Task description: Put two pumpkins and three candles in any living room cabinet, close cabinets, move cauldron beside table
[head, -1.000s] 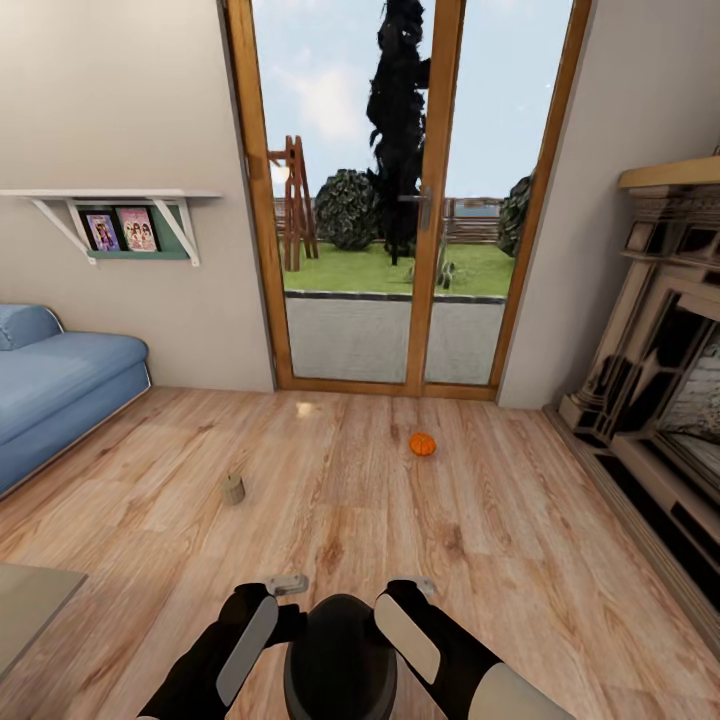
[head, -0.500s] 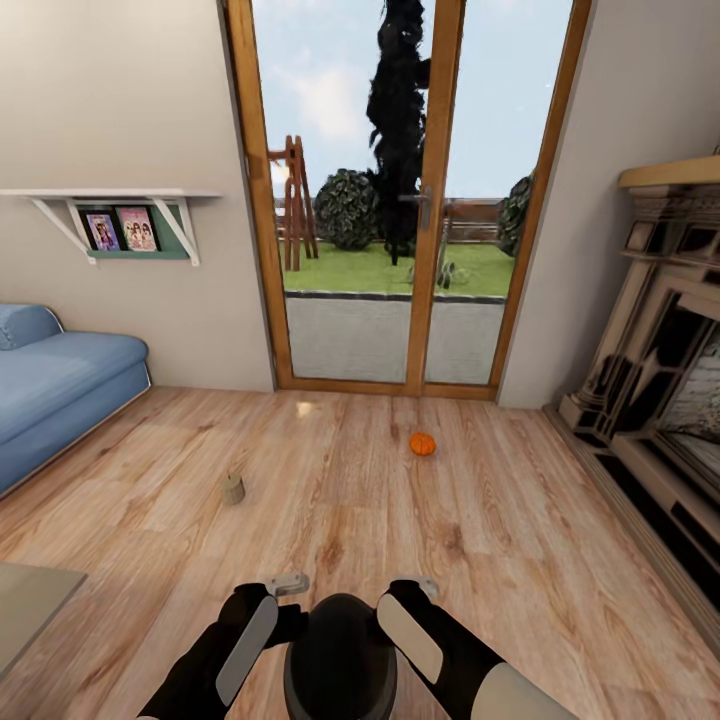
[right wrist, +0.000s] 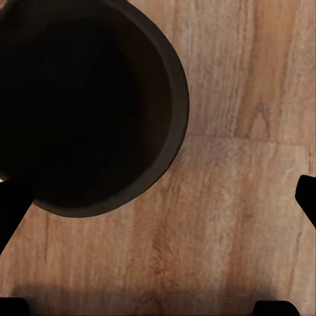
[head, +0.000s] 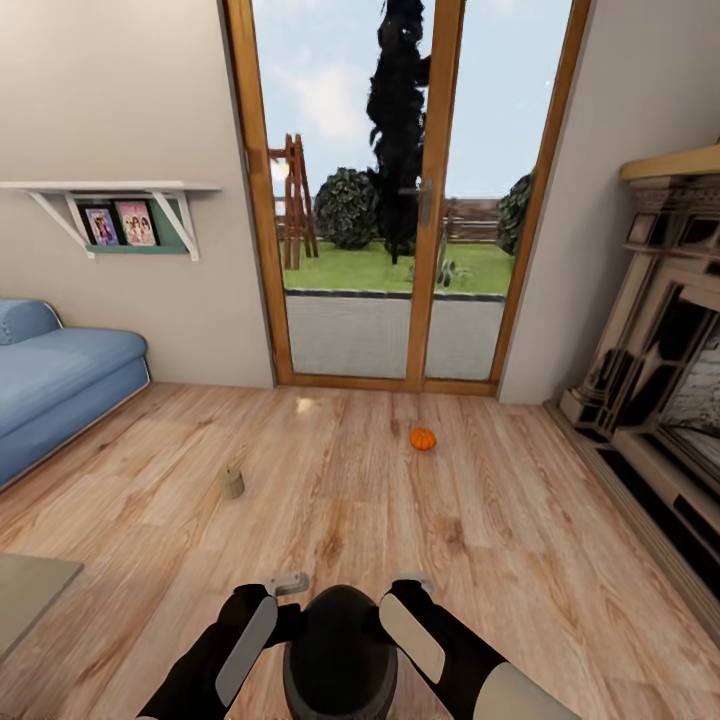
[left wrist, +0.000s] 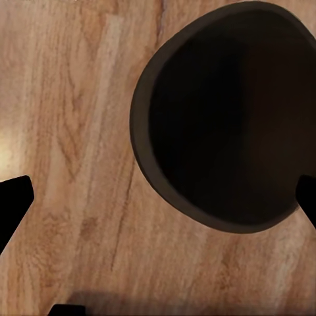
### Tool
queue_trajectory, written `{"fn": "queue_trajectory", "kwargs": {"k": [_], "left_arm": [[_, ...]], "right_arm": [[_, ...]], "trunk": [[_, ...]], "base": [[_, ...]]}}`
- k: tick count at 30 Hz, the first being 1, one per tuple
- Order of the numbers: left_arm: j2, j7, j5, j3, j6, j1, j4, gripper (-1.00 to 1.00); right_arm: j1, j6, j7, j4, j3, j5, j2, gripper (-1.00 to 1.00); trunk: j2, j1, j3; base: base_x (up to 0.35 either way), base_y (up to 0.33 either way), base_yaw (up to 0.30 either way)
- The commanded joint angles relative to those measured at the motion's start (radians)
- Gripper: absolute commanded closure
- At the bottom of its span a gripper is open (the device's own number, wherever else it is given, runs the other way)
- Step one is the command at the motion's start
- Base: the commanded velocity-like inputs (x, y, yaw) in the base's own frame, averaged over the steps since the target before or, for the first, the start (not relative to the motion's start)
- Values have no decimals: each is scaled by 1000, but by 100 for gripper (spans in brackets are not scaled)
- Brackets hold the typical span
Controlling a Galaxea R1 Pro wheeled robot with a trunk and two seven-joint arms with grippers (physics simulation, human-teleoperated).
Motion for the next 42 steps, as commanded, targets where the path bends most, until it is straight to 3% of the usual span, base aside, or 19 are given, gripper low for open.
{"fn": "queue_trajectory", "kwargs": {"k": [1, 5, 9, 21, 31, 37, 42], "left_arm": [[1, 10, 11, -2, 0, -1, -1, -100], [1, 4, 12, -2, -2, -1, -1, -100], [5, -77, 7, -2, -3, -1, -2, -100], [10, -183, 8, -2, -2, -1, -1, -100], [13, -205, 7, 4, -5, -1, -2, -100], [14, -206, 7, 43, -10, -1, -2, -100], [15, -206, 6, 106, -11, -1, -2, -100]], "right_arm": [[-1, 1, -5, -1, 4, -7, -1, -100], [-1, 1, -1, -1, 3, -6, -1, -100], [-1, 1, 0, -1, -15, -6, -1, -100], [-1, -21, 1, -2, -19, -6, -1, -100], [-1, -39, 4, -1, -19, -6, -20, -100], [-1, -40, 5, -1, -19, -6, -20, -100], [-1, -40, 5, -1, -19, -6, -21, -100]], "trunk": [[-8, 4, -4], [-36, 19, -17], [-64, 34, -29], [-148, 80, -67], [-218, 119, -98], [-260, 142, -117], [-295, 161, -133]], "base": [[0, 0, 0], [0, 0, 0], [0, 0, 0], [0, 0, 0], [0, 0, 0], [0, 0, 0], [0, 0, 0]]}}
